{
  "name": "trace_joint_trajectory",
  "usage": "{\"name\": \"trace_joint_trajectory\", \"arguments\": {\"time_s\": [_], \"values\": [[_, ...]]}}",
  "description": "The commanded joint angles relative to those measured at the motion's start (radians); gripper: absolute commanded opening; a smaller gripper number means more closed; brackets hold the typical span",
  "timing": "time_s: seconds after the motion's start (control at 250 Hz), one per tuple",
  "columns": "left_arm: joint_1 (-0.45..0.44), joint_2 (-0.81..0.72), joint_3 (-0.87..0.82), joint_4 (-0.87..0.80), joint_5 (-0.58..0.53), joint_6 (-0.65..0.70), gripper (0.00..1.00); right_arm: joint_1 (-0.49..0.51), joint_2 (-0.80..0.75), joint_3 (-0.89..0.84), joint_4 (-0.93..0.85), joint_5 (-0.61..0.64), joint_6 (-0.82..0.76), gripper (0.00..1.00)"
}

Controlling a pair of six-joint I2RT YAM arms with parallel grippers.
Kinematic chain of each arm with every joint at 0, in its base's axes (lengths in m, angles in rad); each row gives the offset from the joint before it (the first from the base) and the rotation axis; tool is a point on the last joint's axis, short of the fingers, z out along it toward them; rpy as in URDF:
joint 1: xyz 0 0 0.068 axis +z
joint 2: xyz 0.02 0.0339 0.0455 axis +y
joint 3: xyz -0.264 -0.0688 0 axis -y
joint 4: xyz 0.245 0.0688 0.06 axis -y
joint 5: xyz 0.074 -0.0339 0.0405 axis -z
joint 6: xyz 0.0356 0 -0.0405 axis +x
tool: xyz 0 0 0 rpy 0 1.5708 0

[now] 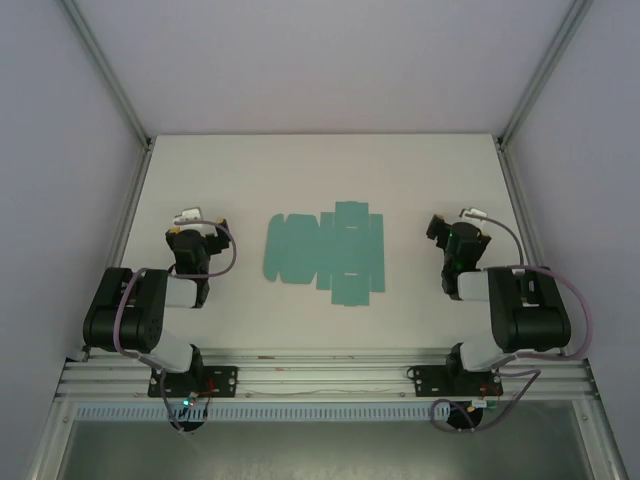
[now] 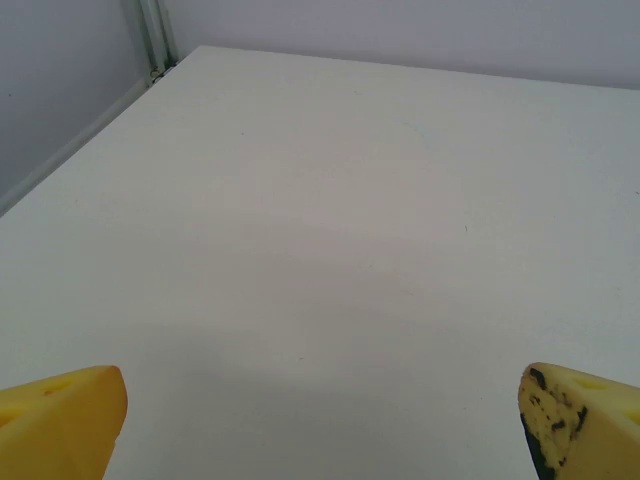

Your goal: Assemble paper box

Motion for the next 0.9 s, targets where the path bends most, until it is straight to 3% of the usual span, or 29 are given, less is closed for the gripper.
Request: {"name": "trace_joint_trajectory", "arguments": {"time_s": [0.0, 0.544, 0.656, 0.819, 0.895], "values": [[-0.005, -0.010, 0.014, 0.027, 0.008, 0.020, 1.00, -0.003, -0.013, 0.008, 0.030, 0.009, 0.007, 1.00], [-0.005, -0.010, 0.015, 0.024, 0.008, 0.018, 1.00, -0.003, -0.013, 0.007, 0.031, 0.007, 0.007, 1.00], [-0.005, -0.014, 0.020, 0.030, 0.021, 0.027, 1.00, -0.003, -0.039, 0.030, -0.027, -0.049, -0.016, 1.00], [-0.004, -0.179, 0.133, -0.306, 0.000, 0.010, 1.00, -0.002, -0.202, 0.128, -0.319, -0.012, 0.018, 1.00], [-0.005, -0.250, 0.193, -0.470, 0.010, -0.082, 1.00, 0.002, -0.272, 0.191, -0.480, -0.044, 0.073, 1.00]]}}
